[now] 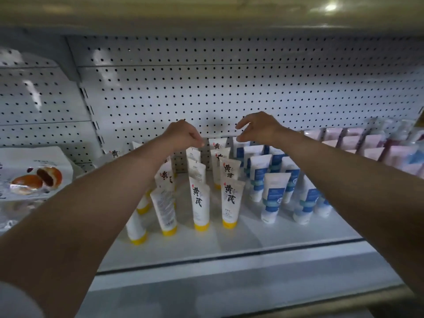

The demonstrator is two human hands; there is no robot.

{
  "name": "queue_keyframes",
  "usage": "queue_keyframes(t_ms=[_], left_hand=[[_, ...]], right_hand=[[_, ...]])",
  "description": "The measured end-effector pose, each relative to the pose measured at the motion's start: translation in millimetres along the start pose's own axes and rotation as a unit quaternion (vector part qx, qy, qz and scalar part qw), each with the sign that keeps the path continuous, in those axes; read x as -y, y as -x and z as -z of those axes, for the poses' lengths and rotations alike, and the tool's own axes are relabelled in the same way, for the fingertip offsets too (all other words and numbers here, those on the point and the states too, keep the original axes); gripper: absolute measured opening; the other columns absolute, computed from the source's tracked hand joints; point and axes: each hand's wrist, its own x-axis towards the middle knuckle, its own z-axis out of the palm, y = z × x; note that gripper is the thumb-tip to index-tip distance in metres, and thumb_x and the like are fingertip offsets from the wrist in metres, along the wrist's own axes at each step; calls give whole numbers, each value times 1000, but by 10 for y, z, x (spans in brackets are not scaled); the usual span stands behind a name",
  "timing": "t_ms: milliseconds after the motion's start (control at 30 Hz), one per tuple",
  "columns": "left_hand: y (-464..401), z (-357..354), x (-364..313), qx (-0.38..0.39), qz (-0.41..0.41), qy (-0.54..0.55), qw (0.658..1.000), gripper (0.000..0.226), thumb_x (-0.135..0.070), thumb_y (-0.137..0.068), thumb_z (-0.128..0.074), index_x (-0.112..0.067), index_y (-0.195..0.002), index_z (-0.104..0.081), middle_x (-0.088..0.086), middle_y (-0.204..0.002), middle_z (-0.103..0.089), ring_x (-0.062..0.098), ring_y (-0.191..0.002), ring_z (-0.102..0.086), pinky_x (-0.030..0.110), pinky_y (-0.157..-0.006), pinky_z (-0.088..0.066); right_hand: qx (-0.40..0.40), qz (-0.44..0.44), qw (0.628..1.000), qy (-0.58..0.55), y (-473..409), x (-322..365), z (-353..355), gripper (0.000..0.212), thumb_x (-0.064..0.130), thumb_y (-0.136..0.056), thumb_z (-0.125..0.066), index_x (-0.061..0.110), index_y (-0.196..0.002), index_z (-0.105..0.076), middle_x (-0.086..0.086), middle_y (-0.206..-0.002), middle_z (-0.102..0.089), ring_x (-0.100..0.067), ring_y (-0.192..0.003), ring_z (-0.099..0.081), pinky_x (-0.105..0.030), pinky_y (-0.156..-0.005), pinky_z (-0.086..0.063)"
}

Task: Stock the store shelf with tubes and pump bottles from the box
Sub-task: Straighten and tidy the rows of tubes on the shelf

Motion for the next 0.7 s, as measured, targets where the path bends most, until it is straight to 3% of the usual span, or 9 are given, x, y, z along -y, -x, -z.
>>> queue_keyframes(t_ms=[100,200,267,467,600,700], left_hand=[[165,-15,11,12,1,3,1000,20,-27,-79,-81,-15,-95,-78,-8,-103,-71,7,-98,-59,22,-86,-42],[274,-16,34,34,0,4,999,21,-26,-80,-80,-15,-98,-77,-13,-99,-67,4,-93,-58,16,-76,-41],[335,-16,46,49,1,8,999,18,-24,-81,-80,-15,-97,-78,-15,-93,-68,6,-95,-61,14,-65,-41],[380,-132,128,5,22,-25,999,25,-43,-71,-84,-28,-89,-77,-9,-102,-68,16,-103,-60,28,-84,-51],[442,-136,79,0,25,-24,999,26,-44,-75,-81,-24,-92,-77,-17,-76,-57,9,-81,-56,23,-71,-41],[466,-150,51,3,27,-18,999,26,-43,-79,-78,-23,-94,-77,-16,-74,-58,4,-74,-52,22,-67,-39]], right_hand=[[19,2,1000,20,191,89,-151,39,23,-80,-81,22,-117,-69,-1,-118,-68,-14,-102,-59,-21,-72,-46],[31,-5,998,52,344,168,-248,42,22,-80,-80,21,-120,-68,-1,-118,-67,-18,-111,-60,-31,-94,-50],[36,-9,997,60,405,184,-300,44,22,-80,-81,21,-122,-67,0,-114,-69,-18,-110,-62,-34,-97,-50],[27,10,995,92,479,212,-426,46,21,-81,-80,20,-125,-64,4,-106,-73,-14,-108,-63,-36,-96,-50],[17,-1,999,50,478,189,-455,46,20,-81,-80,20,-124,-65,3,-104,-74,-15,-105,-66,-36,-95,-53],[18,-1,999,48,466,165,-464,46,15,-80,-80,18,-123,-65,2,-103,-75,-14,-104,-66,-34,-95,-53]])
